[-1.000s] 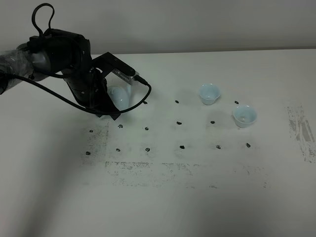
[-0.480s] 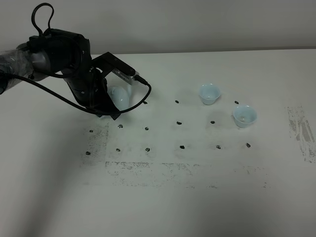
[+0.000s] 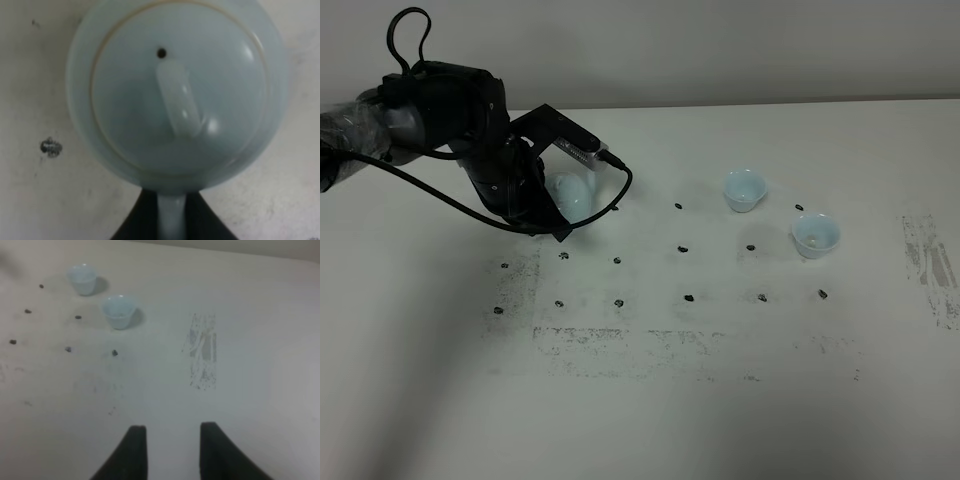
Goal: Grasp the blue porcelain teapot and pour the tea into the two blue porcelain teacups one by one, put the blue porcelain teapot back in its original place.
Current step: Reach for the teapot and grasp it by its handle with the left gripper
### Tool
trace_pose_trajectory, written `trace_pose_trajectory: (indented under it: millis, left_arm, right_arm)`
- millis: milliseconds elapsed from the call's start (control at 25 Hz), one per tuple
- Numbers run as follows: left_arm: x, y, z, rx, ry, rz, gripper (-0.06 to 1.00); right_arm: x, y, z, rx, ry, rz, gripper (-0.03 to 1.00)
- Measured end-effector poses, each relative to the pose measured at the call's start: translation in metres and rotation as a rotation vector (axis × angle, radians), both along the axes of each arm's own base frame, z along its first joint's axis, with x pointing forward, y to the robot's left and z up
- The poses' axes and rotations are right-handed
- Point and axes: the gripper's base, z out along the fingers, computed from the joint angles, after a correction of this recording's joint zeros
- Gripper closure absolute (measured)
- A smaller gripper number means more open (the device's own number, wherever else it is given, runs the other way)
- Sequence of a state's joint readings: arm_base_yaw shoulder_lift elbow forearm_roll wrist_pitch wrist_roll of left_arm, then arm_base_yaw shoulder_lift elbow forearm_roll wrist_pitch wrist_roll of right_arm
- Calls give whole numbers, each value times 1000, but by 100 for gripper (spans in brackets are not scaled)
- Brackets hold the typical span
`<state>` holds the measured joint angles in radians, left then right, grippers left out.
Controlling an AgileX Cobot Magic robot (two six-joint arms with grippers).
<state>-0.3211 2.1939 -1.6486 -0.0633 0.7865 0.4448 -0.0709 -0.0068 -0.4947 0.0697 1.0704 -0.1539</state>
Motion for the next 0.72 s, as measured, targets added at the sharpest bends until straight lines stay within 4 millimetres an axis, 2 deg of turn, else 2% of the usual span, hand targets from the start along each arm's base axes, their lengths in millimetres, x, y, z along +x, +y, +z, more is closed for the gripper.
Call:
trace_pose_trajectory:
  millis: [200,520,720]
  left_arm:
    - [-1,-6,2,-9,-12,-13,89]
    - [-6,-7,35,-27,-74,-40,91]
    - [-9,-6,39,-16,-62,-65,91]
  right_arm:
    - [0,0,0,0,0,0,68]
    - [0,0,0,0,0,0,68]
    - [0,0,0,0,0,0,68]
